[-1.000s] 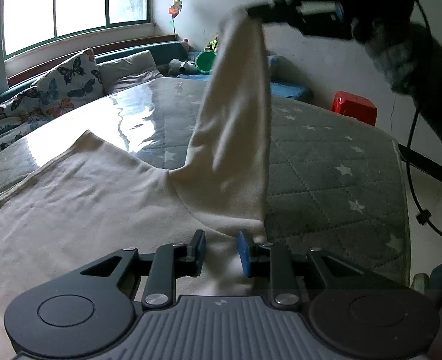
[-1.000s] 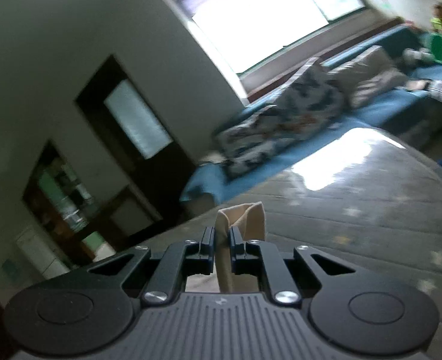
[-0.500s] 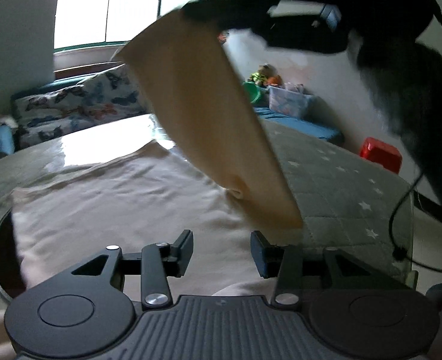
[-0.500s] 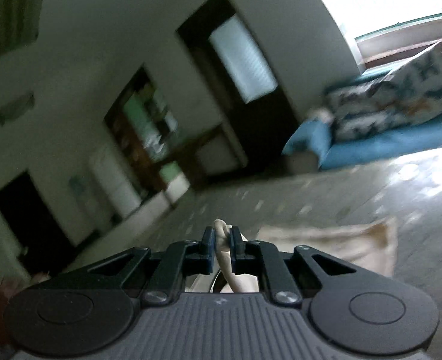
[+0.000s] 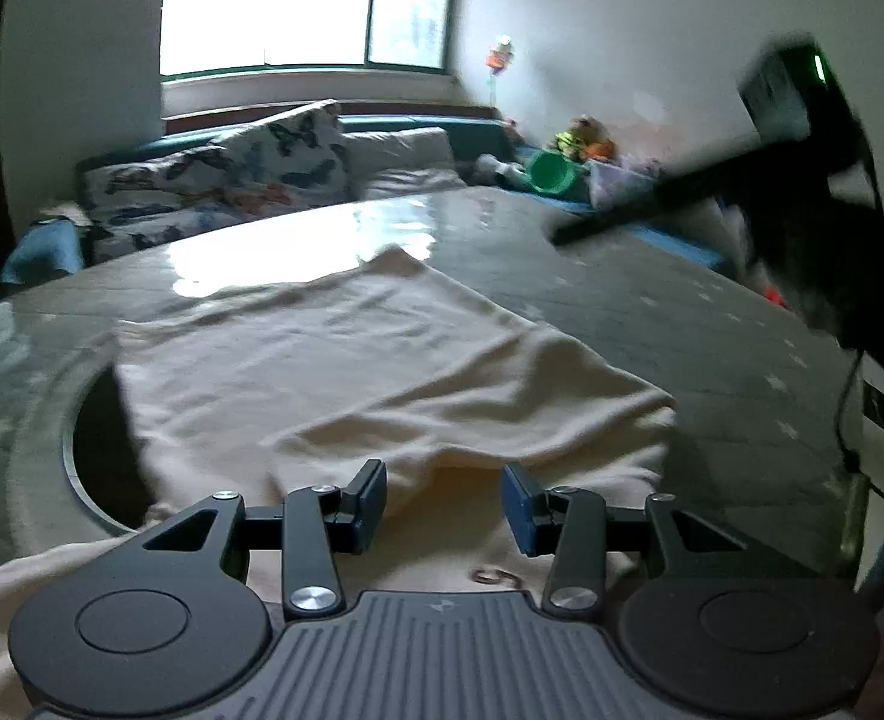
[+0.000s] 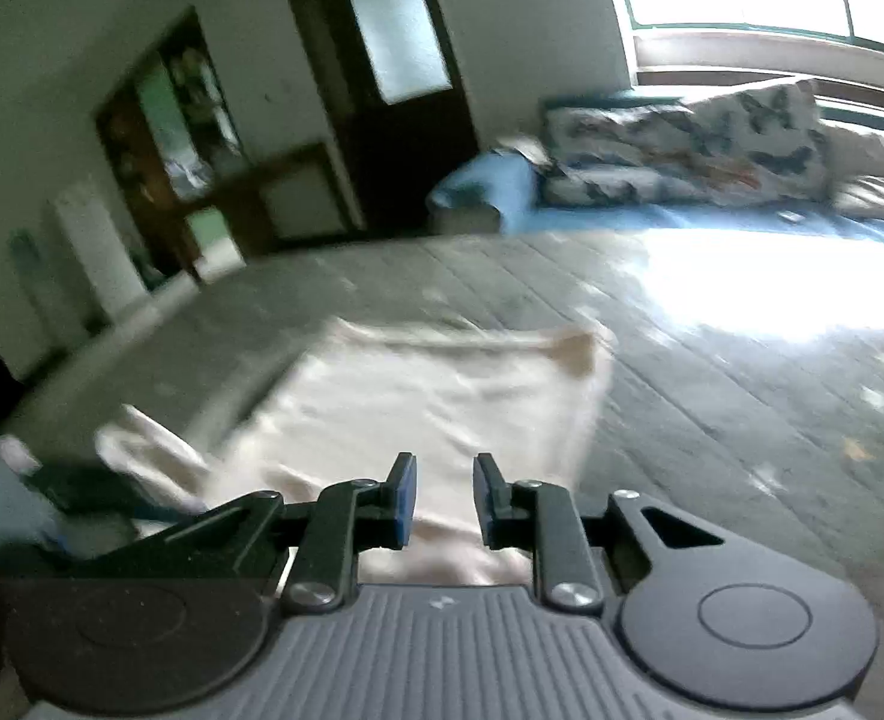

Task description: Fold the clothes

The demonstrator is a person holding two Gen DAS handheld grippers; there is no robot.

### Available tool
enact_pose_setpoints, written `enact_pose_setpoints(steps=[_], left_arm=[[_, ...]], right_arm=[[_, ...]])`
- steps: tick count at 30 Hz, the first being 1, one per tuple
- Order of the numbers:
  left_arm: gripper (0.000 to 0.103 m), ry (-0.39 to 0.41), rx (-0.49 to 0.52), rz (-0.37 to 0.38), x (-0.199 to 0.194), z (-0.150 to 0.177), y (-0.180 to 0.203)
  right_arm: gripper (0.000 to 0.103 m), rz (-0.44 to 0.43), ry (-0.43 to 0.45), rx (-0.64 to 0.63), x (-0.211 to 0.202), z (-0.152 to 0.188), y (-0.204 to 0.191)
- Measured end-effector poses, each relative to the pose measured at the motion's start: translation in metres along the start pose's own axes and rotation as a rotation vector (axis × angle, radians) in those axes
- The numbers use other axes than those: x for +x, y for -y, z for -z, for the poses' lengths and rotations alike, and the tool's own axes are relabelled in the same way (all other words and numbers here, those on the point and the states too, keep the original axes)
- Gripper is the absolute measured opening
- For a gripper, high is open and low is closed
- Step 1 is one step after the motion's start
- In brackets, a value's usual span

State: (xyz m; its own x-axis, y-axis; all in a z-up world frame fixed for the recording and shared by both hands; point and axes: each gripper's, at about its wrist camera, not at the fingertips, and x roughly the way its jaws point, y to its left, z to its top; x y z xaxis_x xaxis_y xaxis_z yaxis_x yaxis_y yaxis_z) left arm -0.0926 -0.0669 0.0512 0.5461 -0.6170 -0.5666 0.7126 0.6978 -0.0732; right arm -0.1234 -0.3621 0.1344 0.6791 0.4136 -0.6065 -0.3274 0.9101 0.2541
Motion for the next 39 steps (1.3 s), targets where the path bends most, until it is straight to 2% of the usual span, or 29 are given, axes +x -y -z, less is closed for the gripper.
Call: enact_pose_setpoints(steps=[5,10,12,14,16,23,27,31,34,39], left_arm=[[0.046,0.02,-0.057,-0.058,0.002,-0.009,-0.017],[0.044,-0.019,-0.051,-0.084,0.016,-0.007,-0.022],[0.039,-0.045,-0.051,-0.088,0.023,-0.002,-0.022],[0.026,-0.067,-0.056,-0.082,0.027,0.002,-0.023],[0.019,-0.079,-0.049,-0.092,0.029,0.006,-0.023],[0.013,-0.079,-0.011,-0.111,0.025,0.01,-0.019],[0.013,-0.076,-0.001,-0.121,0.021,0.009,-0.016],[0.015,-0.075,-0.044,-0.116,0.017,0.006,-0.021],[0.027,-0.083,-0.064,-0.136,0.018,0.004,-0.022],[0.031,-0.121,-0.135,-0.145,0.03,0.0,-0.03]], right_arm=[[0.021,0.028,-0.06,0.074,0.012,0.017,0.024],[0.022,0.008,-0.069,0.13,0.016,0.028,0.034],[0.022,0.01,-0.075,0.116,0.024,0.032,0.033],[0.022,0.025,-0.087,0.083,0.028,0.036,0.028],[0.023,0.041,-0.093,0.059,0.03,0.039,0.027],[0.024,0.09,-0.083,0.046,0.023,0.04,0.033],[0.025,0.085,-0.056,0.058,0.02,0.035,0.036],[0.029,0.065,-0.033,0.052,0.017,0.029,0.032],[0.031,0.053,-0.03,0.042,0.016,0.029,0.028],[0.031,0.046,-0.038,0.029,0.017,0.032,0.024]])
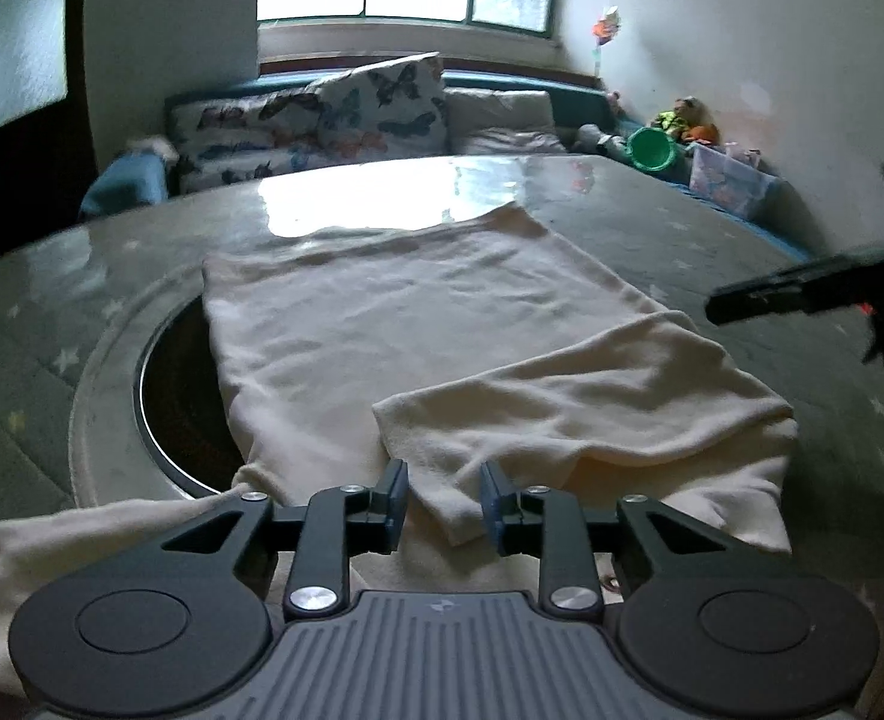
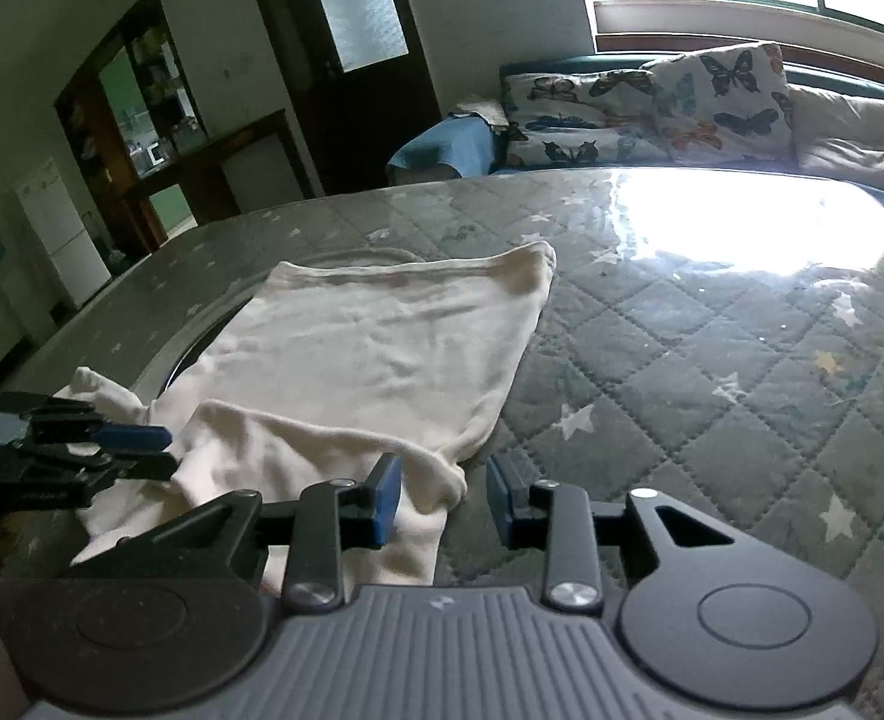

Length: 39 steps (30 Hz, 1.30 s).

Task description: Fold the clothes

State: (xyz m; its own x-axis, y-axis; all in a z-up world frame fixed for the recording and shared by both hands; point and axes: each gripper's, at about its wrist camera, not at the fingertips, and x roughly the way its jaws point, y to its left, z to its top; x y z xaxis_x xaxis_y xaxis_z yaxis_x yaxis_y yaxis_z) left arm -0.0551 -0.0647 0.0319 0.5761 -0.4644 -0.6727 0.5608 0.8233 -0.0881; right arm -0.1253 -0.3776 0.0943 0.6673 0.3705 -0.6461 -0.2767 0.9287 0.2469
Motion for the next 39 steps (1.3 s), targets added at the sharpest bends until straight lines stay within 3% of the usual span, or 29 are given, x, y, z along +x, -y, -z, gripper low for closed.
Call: enact_pose_setpoints(steps=[4,12,14,16,19,22,28,32,34,39], left_arm=[[0.044,-0.023,-0.083,-0.007,0.007,-0.005,-0.01],[0.044,-0.03,-0.14,0.003,0.009,-0.008,-0.013],[0.038,-0.028,-0.132,0.004,0.01,-0.008,-0.01],[0.023,-0.024,-0.106,-0.005,0.011,-0.007,-0.003],[0.01,-0.019,-0.085,-0.029,0.01,-0.008,0.003],[0.007,0.005,-0.109,-0.016,0.001,-0.017,0.004],[0.007,0.122,-0.088,0.034,-0.029,-0.057,0.021],[0.007,0.19,-0.037,0.088,-0.044,-0.09,0.043],[0.007,0.216,-0.014,0.121,-0.048,-0.108,0.057],[0.007,0.293,0.051,0.204,-0.059,-0.149,0.094]], right_arm=[[0.038,0.005,0.009,-0.013,-0.004,0.0,-0.001],[0.04,0.009,0.01,-0.037,-0.007,0.005,-0.002],[0.042,0.008,0.008,-0.034,-0.007,0.007,-0.001],[0.044,0.012,0.01,-0.042,-0.008,0.01,-0.002],[0.044,0.017,0.013,-0.061,-0.01,0.014,-0.004],[0.048,0.024,0.013,-0.086,-0.012,0.018,-0.008],[0.067,0.021,0.032,-0.165,-0.015,0.027,-0.023],[0.072,0.013,0.065,-0.246,-0.018,0.031,-0.04],[0.079,0.013,0.079,-0.278,-0.017,0.033,-0.047],[0.081,0.066,0.112,-0.318,-0.01,0.035,-0.062]])
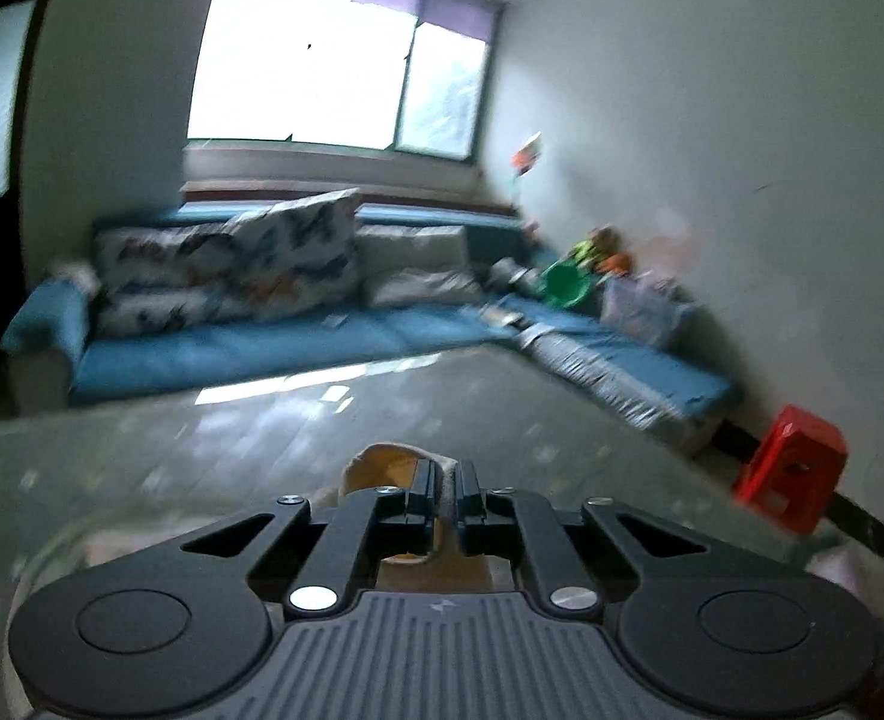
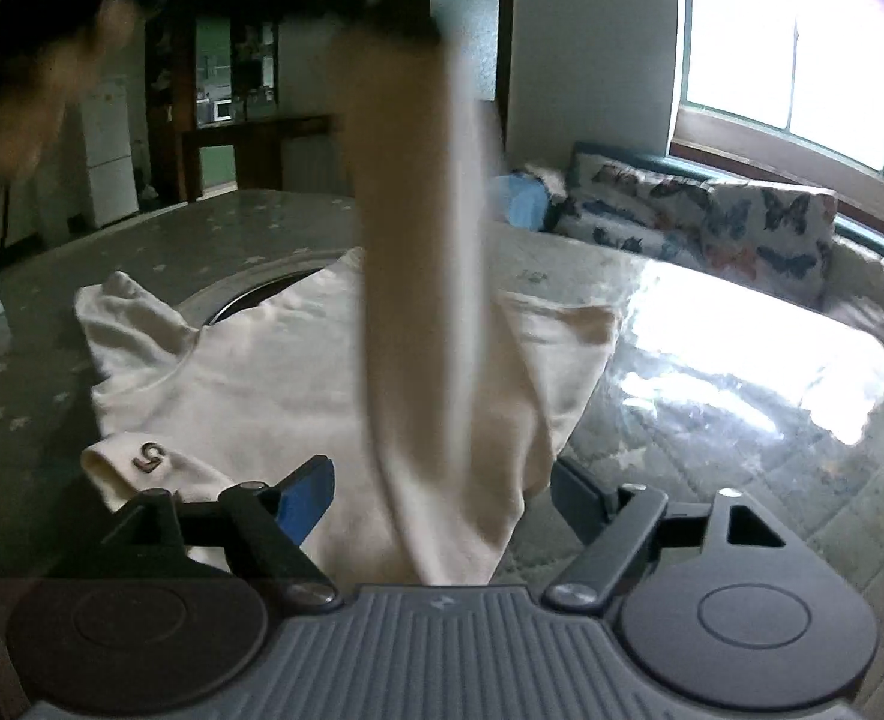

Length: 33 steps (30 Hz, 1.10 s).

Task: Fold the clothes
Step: 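Lift the garment sleeve high with the left gripper above the mattress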

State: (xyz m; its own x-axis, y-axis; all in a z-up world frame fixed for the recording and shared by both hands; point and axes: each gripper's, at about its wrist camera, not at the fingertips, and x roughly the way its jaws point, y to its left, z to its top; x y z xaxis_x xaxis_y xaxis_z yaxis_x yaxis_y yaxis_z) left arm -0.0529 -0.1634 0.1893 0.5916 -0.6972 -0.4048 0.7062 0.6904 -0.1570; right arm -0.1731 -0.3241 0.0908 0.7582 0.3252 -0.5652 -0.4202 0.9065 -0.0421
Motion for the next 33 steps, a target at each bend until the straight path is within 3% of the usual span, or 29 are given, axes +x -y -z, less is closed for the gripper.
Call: enact_pose_setpoints(steps=[6,13,20,26,33], left_arm=[[0.007,0.045,0.08,0.103,0.009,-0.025,0.041],[0.007,0.034,0.112,0.148,0.019,-0.022,0.059],[0.007,0.008,0.11,0.164,0.028,-0.014,0.063],[0.007,0.016,0.109,0.177,0.025,-0.013,0.064],[0.007,0.0,0.089,0.185,0.032,-0.009,0.062]], right_arm=[[0.081,0.167,0.027,-0.007,0.009,0.004,-0.011],[0.082,0.341,0.026,0.022,0.013,0.012,-0.006],[0.082,0.392,0.074,-0.006,0.022,0.003,-0.008],[0.083,0.51,0.017,0.014,0.04,0.005,0.002],[0.09,0.518,0.037,-0.049,0.045,0.0,-0.011]])
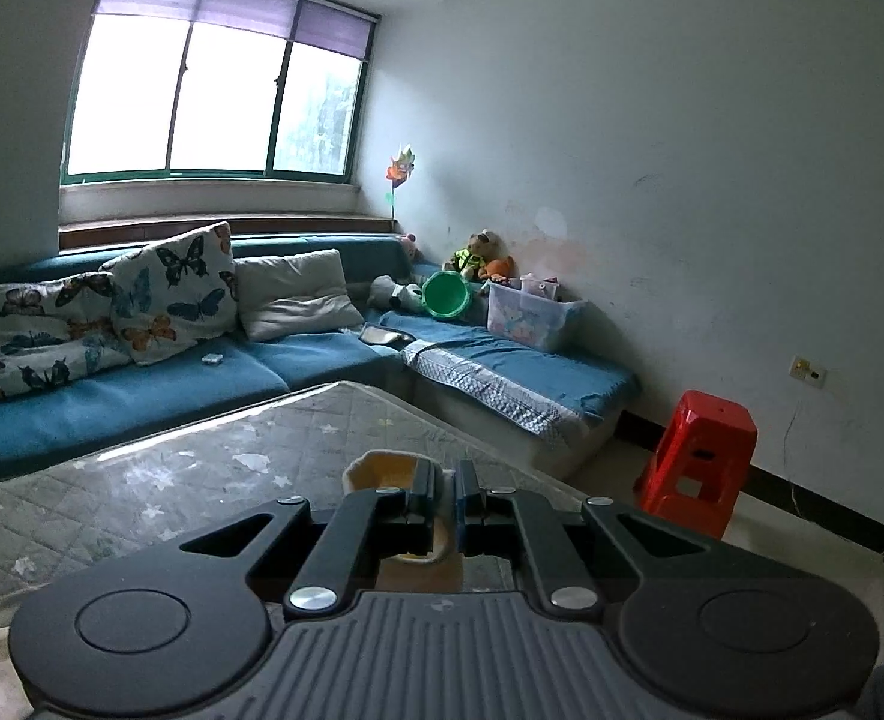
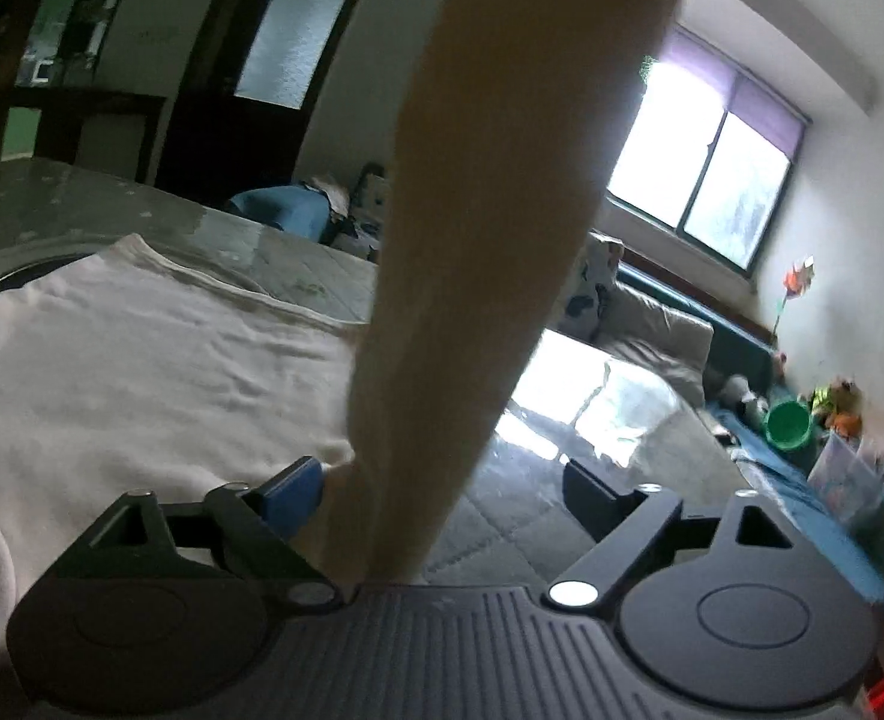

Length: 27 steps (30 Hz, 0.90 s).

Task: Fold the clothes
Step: 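Lift the garment sleeve high with the left gripper above the mattress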

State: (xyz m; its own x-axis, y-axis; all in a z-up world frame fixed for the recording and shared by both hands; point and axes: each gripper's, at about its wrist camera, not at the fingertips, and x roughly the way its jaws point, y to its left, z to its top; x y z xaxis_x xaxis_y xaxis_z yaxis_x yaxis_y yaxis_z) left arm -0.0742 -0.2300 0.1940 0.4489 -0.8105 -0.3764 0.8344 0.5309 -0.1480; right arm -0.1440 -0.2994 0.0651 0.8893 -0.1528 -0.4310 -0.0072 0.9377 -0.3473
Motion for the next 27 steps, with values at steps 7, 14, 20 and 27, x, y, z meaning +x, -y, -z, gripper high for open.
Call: enact_pose_setpoints(steps=[7,14,20,27], left_arm=[[0.007,0.013,0.01,0.03,-0.001,-0.002,0.007],[0.007,0.006,-0.019,0.032,0.002,-0.001,0.001],[0.007,0.011,-0.003,0.035,-0.001,-0.002,0.005],[0.007,0.007,-0.014,0.037,-0.001,0.001,0.003]], right_arm=[[0.09,0.026,-0.084,-0.009,0.021,-0.003,-0.004],[0.092,0.036,-0.048,-0.018,0.015,-0.007,-0.007],[0.094,0.069,-0.085,-0.045,0.032,-0.003,-0.008],[0.096,0.087,-0.102,-0.048,0.038,0.0,-0.002]])
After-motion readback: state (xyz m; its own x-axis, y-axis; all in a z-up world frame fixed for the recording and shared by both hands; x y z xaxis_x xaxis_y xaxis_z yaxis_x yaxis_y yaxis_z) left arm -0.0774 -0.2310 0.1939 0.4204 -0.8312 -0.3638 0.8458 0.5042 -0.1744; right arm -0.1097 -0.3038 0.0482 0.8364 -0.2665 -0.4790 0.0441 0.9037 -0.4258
